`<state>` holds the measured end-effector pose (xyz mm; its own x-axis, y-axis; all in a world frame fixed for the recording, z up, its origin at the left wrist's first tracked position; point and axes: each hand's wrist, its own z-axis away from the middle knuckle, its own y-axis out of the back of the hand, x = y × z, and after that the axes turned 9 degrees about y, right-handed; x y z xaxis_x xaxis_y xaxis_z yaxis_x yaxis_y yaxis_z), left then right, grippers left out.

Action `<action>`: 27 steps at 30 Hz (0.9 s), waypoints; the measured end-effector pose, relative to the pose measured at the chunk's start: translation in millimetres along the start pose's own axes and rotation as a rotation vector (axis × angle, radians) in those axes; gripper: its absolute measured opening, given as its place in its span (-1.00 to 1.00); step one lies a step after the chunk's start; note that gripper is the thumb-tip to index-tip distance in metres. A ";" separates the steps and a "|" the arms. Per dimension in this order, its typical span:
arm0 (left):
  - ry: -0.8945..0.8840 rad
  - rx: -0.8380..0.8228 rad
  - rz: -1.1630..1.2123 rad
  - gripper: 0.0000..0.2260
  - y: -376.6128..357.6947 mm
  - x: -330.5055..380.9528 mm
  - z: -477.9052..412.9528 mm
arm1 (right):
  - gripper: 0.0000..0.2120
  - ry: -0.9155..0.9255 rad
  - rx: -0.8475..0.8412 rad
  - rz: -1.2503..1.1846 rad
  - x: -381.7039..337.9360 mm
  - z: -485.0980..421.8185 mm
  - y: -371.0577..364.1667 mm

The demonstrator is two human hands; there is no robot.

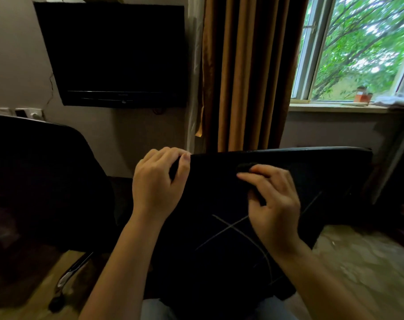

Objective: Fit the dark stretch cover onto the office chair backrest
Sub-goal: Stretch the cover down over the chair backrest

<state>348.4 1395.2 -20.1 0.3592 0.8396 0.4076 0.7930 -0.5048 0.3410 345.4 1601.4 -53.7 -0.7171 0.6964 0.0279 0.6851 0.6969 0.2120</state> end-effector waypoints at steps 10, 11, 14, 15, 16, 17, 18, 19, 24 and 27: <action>0.005 -0.009 0.016 -0.68 4.2 -9.6 -3.4 | -0.74 0.125 -0.351 -0.019 20.3 68.6 -15.3; 0.006 -0.007 0.021 -0.68 4.4 -10.0 -3.4 | -0.75 0.113 -0.333 -0.012 22.0 63.9 -9.5; 0.011 0.001 0.028 -0.69 3.4 -9.3 -3.9 | -0.79 0.037 -0.182 0.031 26.1 33.4 9.1; 0.013 0.004 0.026 -0.69 2.8 -8.9 -4.2 | -0.79 0.018 -0.115 0.046 26.4 21.2 13.9; 0.016 0.009 0.023 -0.69 2.1 -8.6 -4.5 | -0.78 0.007 -0.055 0.057 25.5 9.7 17.3; 0.018 0.015 0.020 -0.69 1.8 -8.2 -4.6 | -0.77 0.000 -0.008 0.061 23.4 0.6 18.9; 0.019 0.022 0.018 -0.69 1.7 -8.4 -4.7 | -0.77 -0.006 0.023 0.059 20.1 -5.4 18.8; 0.021 0.028 0.018 -0.69 1.8 -8.3 -4.6 | -0.77 -0.010 0.038 0.056 16.4 -8.3 17.1; 0.026 0.018 0.014 -0.68 2.1 -8.9 -4.8 | -0.80 0.040 -0.096 0.040 16.6 21.7 -1.1; 0.026 0.004 0.023 -0.68 3.1 -8.4 -5.0 | -0.75 0.058 -0.243 0.040 25.8 55.4 -8.0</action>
<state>345.4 1385.5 -18.2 0.3645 0.8220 0.4376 0.7866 -0.5233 0.3278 328.5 1623.3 -108.8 -0.7010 0.7067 0.0960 0.6672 0.6024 0.4382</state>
